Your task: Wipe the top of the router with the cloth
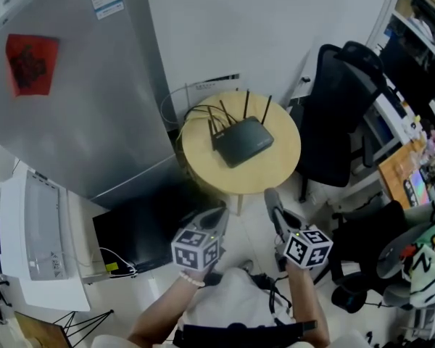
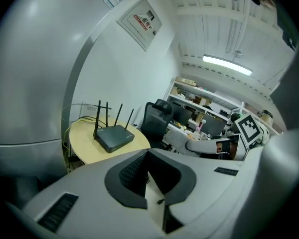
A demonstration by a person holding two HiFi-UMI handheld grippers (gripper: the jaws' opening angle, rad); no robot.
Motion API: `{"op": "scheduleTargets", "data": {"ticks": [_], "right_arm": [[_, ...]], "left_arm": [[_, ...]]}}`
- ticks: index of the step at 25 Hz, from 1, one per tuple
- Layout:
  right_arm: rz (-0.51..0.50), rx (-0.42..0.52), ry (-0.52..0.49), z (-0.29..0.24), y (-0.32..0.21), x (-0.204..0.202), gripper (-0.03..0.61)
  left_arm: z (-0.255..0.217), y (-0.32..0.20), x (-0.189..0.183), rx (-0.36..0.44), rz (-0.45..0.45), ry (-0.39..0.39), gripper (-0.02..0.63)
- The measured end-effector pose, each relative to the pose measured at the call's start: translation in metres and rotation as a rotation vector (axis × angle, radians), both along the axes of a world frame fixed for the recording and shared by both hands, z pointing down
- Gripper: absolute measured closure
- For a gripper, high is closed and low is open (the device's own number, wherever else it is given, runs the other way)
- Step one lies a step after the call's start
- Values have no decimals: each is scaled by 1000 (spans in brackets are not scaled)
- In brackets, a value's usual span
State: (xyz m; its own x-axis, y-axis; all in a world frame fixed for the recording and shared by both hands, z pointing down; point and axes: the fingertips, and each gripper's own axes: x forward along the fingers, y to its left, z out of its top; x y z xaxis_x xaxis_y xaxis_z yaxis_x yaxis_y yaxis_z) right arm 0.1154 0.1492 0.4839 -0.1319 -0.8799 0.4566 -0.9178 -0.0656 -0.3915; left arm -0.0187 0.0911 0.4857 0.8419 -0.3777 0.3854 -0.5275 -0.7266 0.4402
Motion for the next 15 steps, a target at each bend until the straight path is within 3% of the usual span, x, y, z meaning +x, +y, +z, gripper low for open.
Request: {"op": "scheduleTargets", "data": {"ticks": [15], "right_arm": [[-37, 0, -7, -1, 2, -19, 546]], "left_arm": [[4, 8, -13, -36, -15, 20, 617]]}}
